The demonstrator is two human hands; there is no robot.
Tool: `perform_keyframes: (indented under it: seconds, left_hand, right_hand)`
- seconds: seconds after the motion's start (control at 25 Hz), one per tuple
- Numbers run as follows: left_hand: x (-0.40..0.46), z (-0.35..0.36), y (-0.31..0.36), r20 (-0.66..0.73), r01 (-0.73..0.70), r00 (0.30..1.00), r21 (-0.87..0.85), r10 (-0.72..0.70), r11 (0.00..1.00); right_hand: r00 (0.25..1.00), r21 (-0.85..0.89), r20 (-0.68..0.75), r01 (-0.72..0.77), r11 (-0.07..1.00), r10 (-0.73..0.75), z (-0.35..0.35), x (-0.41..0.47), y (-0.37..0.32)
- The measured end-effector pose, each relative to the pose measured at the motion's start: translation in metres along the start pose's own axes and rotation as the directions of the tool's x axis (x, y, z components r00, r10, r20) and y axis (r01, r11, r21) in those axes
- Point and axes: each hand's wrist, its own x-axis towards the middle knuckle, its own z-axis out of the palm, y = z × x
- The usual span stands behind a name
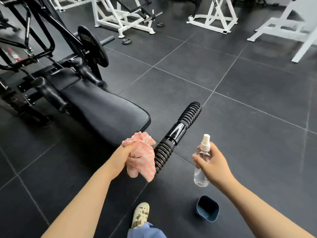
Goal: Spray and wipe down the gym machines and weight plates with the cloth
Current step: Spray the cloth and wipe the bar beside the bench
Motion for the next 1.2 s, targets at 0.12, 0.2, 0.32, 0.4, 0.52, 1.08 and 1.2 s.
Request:
perform_keyframes:
  seconds: [0.12, 0.2, 0.32, 0.4, 0.52, 1.08, 1.2]
  left_hand:
    - [0.017, -0.028, 0.011, 0.120, 0.062, 0.991, -0.088, -0.051, 0.994]
    - [0.040, -0.041, 0.014, 0.230, 0.115, 0.967, -0.026, -0.106, 0.993]
    - [0.076, -0.042, 0.008, 0.373, 0.256, 0.881, 0.142, -0.291, 0.956]
    - [0.091, -0.024, 0.002, 0.462, 0.310, 0.792, 0.258, -0.398, 0.915]
    - [0.109, 0.017, -0.018, 0.506, 0.362, 0.723, 0.303, -0.471, 0.882]
    - [0.170, 0.053, -0.056, 0.480, 0.687, 0.602, 0.095, -0.638, 0.720]
    - [0.147, 0.043, -0.057, 0.362, 0.509, 0.768, 0.156, -0.528, 0.847]
  right_hand:
    - [0.999, -0.052, -0.025, -0.049, 0.997, 0.048, 0.012, 0.003, -0.002]
    - [0.992, -0.051, -0.060, -0.115, 0.992, 0.112, 0.033, 0.009, -0.004]
    - [0.971, -0.040, -0.124, -0.209, 0.977, 0.203, 0.074, 0.020, -0.008]
    - [0.946, -0.025, -0.190, -0.273, 0.962, 0.264, 0.097, 0.024, -0.009]
    - [0.895, -0.010, -0.250, -0.384, 0.923, 0.370, 0.122, 0.025, -0.007]
    - [0.851, 0.115, -0.184, -0.479, 0.870, 0.492, 0.139, 0.023, -0.002]
    - [0.843, 0.131, -0.201, -0.481, 0.867, 0.498, 0.139, 0.020, -0.001]
